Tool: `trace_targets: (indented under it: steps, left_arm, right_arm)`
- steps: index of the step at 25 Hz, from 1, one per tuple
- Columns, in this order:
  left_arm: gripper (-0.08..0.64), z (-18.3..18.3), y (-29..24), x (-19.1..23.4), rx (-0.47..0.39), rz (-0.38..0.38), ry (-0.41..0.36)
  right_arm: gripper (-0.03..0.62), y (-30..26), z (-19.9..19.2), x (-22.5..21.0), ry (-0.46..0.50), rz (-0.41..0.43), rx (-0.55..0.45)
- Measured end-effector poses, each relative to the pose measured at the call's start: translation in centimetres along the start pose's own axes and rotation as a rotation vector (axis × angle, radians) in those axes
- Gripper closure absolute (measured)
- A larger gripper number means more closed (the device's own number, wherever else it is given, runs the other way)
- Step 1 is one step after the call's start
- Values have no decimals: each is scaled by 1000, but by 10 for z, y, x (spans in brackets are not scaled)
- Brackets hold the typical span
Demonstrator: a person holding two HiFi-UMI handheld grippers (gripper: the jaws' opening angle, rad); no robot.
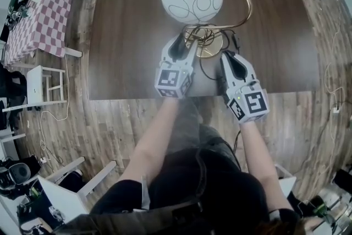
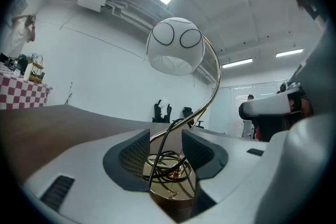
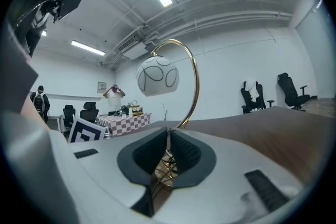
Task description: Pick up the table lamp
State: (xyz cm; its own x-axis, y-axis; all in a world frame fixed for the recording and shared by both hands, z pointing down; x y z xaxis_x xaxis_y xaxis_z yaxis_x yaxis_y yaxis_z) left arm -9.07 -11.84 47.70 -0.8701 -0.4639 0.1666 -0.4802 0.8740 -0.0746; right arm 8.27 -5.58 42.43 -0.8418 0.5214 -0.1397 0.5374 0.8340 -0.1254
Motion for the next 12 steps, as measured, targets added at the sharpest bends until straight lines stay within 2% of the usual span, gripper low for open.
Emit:
trace_targets:
  steps: [12]
  left_arm:
    - [353, -11, -20, 20, 16, 50, 25]
  right_arm:
    - [569, -2, -3, -4, 2, 2, 12]
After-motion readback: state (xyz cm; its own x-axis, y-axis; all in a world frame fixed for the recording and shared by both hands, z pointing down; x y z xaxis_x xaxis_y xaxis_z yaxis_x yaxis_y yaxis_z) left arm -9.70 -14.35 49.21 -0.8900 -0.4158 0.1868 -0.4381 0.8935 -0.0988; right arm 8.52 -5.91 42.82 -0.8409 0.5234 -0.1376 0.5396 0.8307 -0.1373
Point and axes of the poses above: the fingertips, and each gripper's own axes: y backward along the fingers, x to its left, z out of its top, the point moved 7 cm from there along y, backward along the fingers, and after that the axes turned 1 degree about x, right-handed, at the moved point
